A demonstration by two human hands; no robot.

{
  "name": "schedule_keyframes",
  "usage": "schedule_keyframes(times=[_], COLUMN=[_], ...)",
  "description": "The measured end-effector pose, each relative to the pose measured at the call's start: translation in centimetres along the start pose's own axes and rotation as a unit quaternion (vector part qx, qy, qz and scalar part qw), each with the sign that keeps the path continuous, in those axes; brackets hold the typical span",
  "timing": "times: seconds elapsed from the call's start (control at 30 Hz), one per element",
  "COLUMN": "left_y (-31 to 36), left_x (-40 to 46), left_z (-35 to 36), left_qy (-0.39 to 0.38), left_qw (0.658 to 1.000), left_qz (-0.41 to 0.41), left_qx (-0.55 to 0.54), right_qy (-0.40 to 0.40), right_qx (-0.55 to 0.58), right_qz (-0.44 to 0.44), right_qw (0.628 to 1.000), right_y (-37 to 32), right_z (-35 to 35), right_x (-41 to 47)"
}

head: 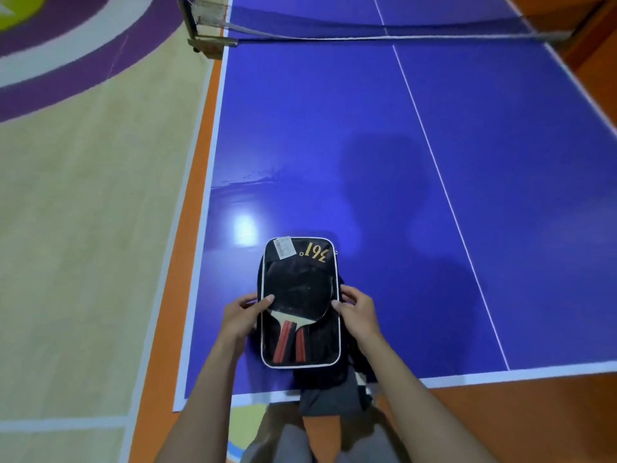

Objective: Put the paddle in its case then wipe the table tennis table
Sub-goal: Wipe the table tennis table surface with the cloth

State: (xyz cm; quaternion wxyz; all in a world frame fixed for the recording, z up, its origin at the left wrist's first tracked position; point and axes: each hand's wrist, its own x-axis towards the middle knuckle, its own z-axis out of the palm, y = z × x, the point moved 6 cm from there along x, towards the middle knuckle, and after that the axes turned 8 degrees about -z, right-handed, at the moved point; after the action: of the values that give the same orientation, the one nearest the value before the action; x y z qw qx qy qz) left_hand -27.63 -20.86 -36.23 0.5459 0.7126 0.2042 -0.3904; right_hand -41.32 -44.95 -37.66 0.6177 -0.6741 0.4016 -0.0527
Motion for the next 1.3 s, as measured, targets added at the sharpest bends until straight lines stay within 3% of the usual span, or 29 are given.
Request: schedule_keyframes(times=[0.23, 0.4, 0.57, 0.8, 0.9, 0.97, 1.2, 1.3], left_y=[-2.9, -5.8, -7.6, -7.6, -7.2, -6.0, -2.8, -2.2], left_x=[-1.5, -2.0, -2.5, -2.1, -2.6, -3.3, -4.1, -3.6], left_z=[17.6, 27.7, 33.0, 34.2, 33.2, 31.9, 23.4, 18.1], left_qy=[-0.100, -0.102, -0.069, -0.037, -0.046, -0.048, -0.005, 0.037], left_qw=[0.993, 0.990, 0.989, 0.981, 0.975, 0.964, 0.911, 0.908], left_qz=[-0.060, -0.084, -0.081, -0.013, 0.008, 0.043, 0.166, 0.183], left_qx=[0.025, 0.060, 0.103, 0.187, 0.219, 0.258, 0.379, 0.376], right_qy=[0.110, 0.136, 0.132, 0.123, 0.162, 0.171, 0.051, 0.004], right_qx=[-0.037, -0.094, -0.128, -0.136, -0.218, -0.275, -0.296, -0.291], right_qz=[0.017, 0.031, 0.048, 0.043, 0.018, -0.047, -0.198, -0.237], right_qw=[0.993, 0.986, 0.982, 0.982, 0.962, 0.945, 0.933, 0.927], right_y=[2.8, 6.2, 7.8, 7.8, 6.6, 5.5, 3.3, 3.2], right_z=[-17.4, -26.1, -30.3, -29.6, -28.7, -27.1, -16.3, -10.5], right_x=[1.1, 1.7, 2.2, 2.9, 1.3, 0.2, -1.8, -3.4])
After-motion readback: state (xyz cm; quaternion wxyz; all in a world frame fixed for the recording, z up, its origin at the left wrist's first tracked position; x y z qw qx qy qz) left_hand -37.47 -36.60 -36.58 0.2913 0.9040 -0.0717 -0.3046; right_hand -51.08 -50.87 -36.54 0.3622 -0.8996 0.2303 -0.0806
